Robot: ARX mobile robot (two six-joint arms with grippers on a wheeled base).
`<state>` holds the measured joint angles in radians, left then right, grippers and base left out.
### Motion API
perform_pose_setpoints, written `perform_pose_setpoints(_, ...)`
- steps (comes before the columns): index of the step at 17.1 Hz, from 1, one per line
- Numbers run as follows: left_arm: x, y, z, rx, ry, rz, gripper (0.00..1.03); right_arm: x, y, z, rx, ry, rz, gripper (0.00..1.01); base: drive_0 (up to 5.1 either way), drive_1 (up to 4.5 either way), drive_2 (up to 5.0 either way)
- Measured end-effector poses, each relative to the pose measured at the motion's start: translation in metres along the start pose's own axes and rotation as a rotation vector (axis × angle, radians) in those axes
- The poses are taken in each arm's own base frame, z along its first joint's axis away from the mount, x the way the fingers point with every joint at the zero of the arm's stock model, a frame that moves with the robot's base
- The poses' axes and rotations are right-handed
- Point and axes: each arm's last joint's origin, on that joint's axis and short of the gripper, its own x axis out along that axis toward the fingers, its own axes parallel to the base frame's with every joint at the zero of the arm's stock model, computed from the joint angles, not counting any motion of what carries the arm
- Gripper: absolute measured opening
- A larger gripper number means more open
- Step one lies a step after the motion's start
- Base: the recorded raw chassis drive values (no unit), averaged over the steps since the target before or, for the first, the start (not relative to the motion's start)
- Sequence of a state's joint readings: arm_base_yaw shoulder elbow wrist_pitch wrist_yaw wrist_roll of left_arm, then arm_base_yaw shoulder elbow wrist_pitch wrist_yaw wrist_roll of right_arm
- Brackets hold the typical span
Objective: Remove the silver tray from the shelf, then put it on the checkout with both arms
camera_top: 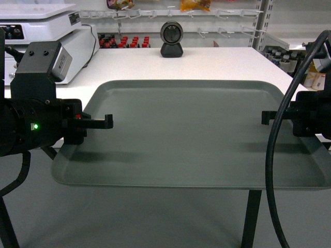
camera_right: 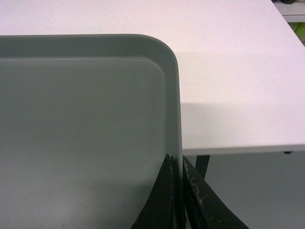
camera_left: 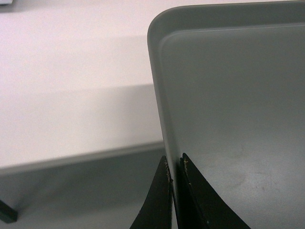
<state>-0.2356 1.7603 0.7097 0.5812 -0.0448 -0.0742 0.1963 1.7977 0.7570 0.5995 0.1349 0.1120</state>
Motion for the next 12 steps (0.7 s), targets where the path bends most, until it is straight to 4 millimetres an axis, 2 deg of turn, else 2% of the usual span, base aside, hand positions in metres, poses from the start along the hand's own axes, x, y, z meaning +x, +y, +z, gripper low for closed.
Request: perform_pose_setpoints(12,0.0000,-0.0001,0.0000,0.000,0.000,-0.001,0.03,0.0001,0.0000,-0.0005,-0.001,0.004,0.001,0.03,-0.1,4.07,-4.3)
